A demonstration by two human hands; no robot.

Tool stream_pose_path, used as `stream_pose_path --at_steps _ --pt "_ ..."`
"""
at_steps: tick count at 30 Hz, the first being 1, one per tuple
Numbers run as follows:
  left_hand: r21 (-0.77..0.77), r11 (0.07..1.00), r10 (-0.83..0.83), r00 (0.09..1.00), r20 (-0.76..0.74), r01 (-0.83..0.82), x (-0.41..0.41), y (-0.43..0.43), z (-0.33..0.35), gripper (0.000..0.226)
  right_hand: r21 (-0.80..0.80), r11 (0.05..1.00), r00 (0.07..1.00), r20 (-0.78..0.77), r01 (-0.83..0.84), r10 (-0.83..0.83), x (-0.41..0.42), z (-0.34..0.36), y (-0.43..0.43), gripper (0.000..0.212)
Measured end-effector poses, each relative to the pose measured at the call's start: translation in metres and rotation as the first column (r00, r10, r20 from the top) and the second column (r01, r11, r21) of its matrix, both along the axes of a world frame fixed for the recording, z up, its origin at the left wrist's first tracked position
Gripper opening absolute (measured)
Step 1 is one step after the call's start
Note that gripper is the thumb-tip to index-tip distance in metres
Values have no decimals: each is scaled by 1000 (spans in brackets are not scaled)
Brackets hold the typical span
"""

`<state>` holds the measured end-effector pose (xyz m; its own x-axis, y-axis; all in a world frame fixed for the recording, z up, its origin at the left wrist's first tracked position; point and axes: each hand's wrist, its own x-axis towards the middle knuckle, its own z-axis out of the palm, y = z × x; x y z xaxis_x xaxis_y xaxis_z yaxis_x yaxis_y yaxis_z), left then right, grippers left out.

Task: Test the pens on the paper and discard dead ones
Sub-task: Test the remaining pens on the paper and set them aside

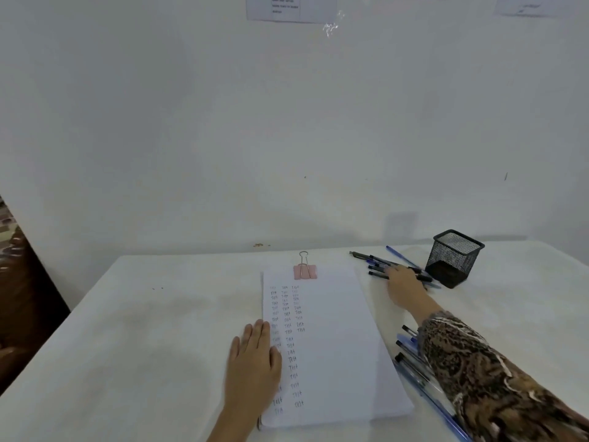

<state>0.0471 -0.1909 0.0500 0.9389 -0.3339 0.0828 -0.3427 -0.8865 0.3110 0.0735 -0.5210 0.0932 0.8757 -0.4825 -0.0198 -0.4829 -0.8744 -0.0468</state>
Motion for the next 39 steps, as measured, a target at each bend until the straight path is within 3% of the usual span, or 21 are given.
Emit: stream_pose_path --at_steps 4,6,8,9,10,11,13,14,15,17,21,26,28,30,32,39 --pt "25 1000 -1 1000 -8 1 0 0 2 76 -149 989 1000 -19 11 -14 0 -1 1 31" --pt "18 1000 -2 1000 -13 2 -1 -1 3 81 -96 995 998 66 1 6 2 2 5 25" --pt "29 1000 -6 1000 -11 7 -1 -1 3 82 195 977 930 367 -81 4 3 12 17 17" --pt "25 1000 -2 1000 -12 3 0 -2 2 82 417 889 842 534 -189 -71 1 20 28 11" --pt "22 1000 -3 1000 -19 3 0 -2 3 83 626 706 750 629 -331 -206 -2 29 41 9" --pt "19 1000 -1 1000 -26 2 0 -2 3 80 763 435 684 634 -478 -361 -6 37 58 17" --pt "21 1000 1 999 -36 0 -1 -2 3 62 758 -158 675 439 -633 -593 -15 44 94 40" --pt "16 1000 0 999 -38 1 -1 -1 4 59 679 -346 686 320 -647 -653 -18 42 111 48" --pt "11 1000 -3 999 -40 3 -1 -1 5 59 591 -462 681 214 -661 -700 -20 34 125 52" --pt "4 1000 -5 999 -43 5 -2 -1 5 65 434 -581 659 40 -689 -751 -24 15 147 55" --pt "-30 1000 -9 999 -42 8 -2 0 5 58 324 -595 590 -127 -735 -798 -29 -9 163 48" --pt "-55 998 -8 1000 -31 6 -4 0 7 54 319 -563 554 -127 -763 -823 -33 -13 163 28" --pt "-64 998 -7 1000 -30 5 -4 0 7 54 290 -573 563 -123 -767 -817 -33 -12 163 35" --pt "-78 997 -8 1000 -29 6 -4 0 7 53 297 -580 577 -107 -758 -809 -31 -9 163 58" --pt "-83 997 -6 1000 -23 4 -5 0 7 53 341 -579 594 -70 -740 -801 -29 -7 163 63" --pt "-81 997 0 1000 -21 -1 -4 0 7 53 378 -580 594 -92 -722 -799 -32 -14 161 34"
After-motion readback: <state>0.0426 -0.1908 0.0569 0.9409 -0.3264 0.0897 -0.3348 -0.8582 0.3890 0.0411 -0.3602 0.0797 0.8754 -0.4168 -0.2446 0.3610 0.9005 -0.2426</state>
